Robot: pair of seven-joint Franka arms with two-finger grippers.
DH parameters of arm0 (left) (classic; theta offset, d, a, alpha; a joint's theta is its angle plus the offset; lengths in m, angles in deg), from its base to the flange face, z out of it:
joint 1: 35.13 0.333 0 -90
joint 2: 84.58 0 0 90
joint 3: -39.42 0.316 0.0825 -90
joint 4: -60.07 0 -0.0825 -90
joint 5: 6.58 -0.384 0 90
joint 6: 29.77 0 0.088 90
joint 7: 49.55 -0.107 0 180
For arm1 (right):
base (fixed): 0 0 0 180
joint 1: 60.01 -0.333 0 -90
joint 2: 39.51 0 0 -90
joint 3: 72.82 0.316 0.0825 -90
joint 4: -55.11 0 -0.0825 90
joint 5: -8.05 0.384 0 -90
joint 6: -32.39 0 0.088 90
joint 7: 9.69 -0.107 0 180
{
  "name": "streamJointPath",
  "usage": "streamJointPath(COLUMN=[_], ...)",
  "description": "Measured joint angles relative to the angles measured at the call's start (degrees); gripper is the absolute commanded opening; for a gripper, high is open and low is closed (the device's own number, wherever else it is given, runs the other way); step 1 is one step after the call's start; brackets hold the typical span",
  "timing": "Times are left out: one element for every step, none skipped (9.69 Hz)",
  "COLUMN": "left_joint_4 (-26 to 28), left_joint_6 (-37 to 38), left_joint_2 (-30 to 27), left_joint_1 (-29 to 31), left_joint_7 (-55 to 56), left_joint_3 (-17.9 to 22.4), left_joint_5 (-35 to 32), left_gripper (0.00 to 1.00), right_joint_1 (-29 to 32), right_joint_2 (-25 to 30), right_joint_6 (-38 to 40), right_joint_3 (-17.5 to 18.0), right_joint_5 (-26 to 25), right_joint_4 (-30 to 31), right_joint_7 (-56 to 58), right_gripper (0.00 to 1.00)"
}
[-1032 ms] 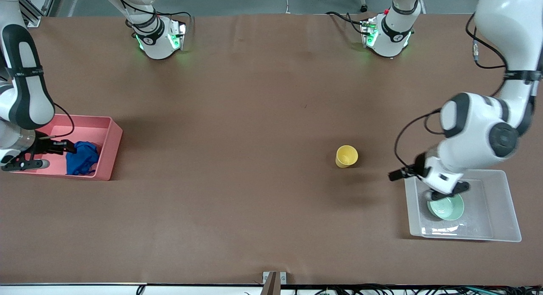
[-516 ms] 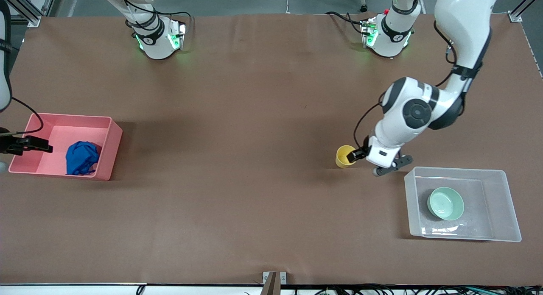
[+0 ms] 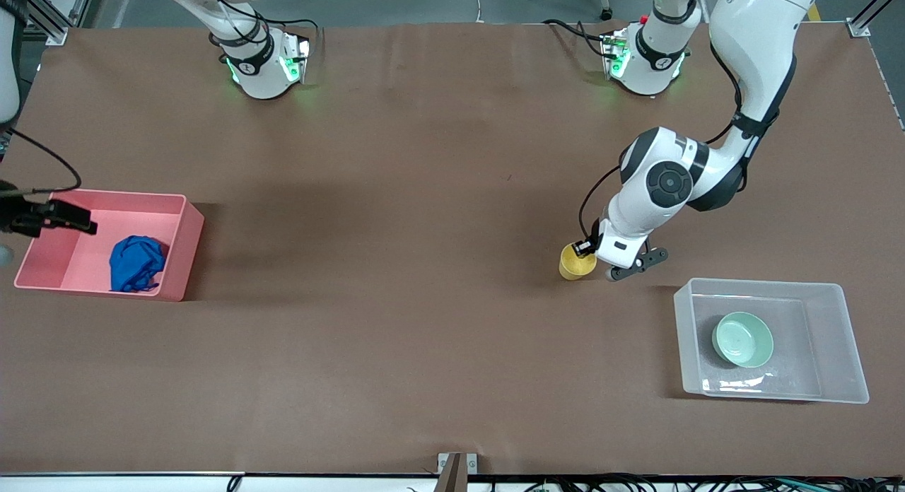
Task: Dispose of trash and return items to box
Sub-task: 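Move the left gripper to the yellow cup and grasp it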
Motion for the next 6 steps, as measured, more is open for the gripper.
streamJointPath(left_joint_4=[0.0, -0.4, -1.7, -4.4, -8.4, -13.4], left_joint_6=[-0.1, -0.4, -0.1, 2.1, 6.6, 11.8], left_joint_2=[0.3, 0.3, 0.1, -0.6, -1.4, -2.2], left_joint_1=[0.2, 0.4, 0.8, 1.2, 2.2, 3.4], left_joint_7=[0.0, 0.0, 0.0, 0.0, -0.1, -1.5], left_joint_3=[0.0, 0.0, 0.1, 0.2, 0.2, 0.3], left_joint_5=[-0.5, -0.7, -0.7, -0.8, -0.9, -1.0], left_gripper=[0.0, 0.0, 0.0, 0.0, 0.0, 0.0], right_joint_1=[-0.6, -0.9, -1.0, -1.2, -1.6, -2.1], right_joint_2=[1.7, 3.2, 4.8, 6.3, 7.5, 8.4], right_joint_6=[2.3, 3.9, 4.6, 4.8, 4.8, 5.0], right_joint_3=[0.0, 0.0, 0.0, 0.0, 0.1, 0.1], right_joint_5=[0.0, 0.0, 0.0, 0.0, 0.0, 0.0], right_joint_4=[0.1, 0.4, 1.2, 2.4, 3.5, 4.5], right_joint_7=[-0.5, -0.7, -0.7, -0.7, -0.8, -1.2], right_gripper=[0.96, 0.96, 0.96, 0.96, 0.96, 0.96])
